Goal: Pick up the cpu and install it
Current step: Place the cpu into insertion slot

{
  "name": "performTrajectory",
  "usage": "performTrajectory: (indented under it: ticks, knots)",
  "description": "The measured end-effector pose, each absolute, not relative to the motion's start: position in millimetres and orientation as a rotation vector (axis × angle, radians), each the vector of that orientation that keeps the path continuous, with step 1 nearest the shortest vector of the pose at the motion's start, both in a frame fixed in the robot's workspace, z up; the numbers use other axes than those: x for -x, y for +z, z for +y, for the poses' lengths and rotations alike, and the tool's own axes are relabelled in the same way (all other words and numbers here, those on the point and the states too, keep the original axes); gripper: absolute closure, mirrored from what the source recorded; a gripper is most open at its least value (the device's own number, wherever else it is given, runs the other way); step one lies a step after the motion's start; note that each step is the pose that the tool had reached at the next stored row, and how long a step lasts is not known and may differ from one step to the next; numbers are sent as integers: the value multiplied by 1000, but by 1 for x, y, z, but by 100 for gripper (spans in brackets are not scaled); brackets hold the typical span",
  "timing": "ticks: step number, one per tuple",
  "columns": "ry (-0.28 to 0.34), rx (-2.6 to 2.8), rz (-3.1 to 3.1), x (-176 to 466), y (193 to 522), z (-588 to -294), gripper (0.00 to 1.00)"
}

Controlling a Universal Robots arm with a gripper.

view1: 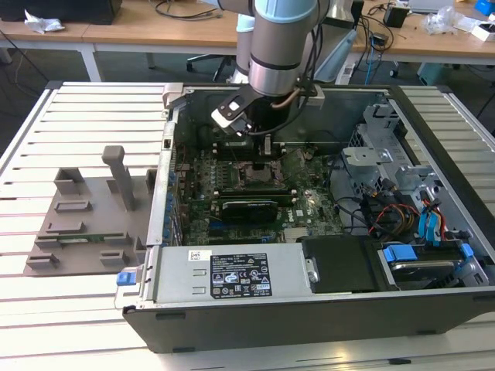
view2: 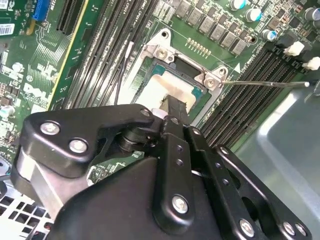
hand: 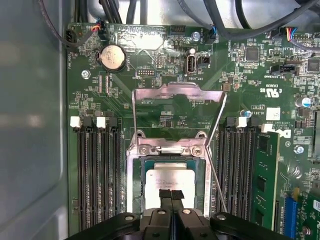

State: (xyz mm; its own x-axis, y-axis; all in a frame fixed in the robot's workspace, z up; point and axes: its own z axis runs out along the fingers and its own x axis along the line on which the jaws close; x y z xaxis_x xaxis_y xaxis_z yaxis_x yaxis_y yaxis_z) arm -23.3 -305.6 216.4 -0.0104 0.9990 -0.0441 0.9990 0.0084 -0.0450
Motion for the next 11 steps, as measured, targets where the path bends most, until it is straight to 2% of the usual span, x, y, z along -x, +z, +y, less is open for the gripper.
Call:
performTrajectory:
  ticks: [11]
  knots:
    - [97,2208,-2229,25,204,-306,89]
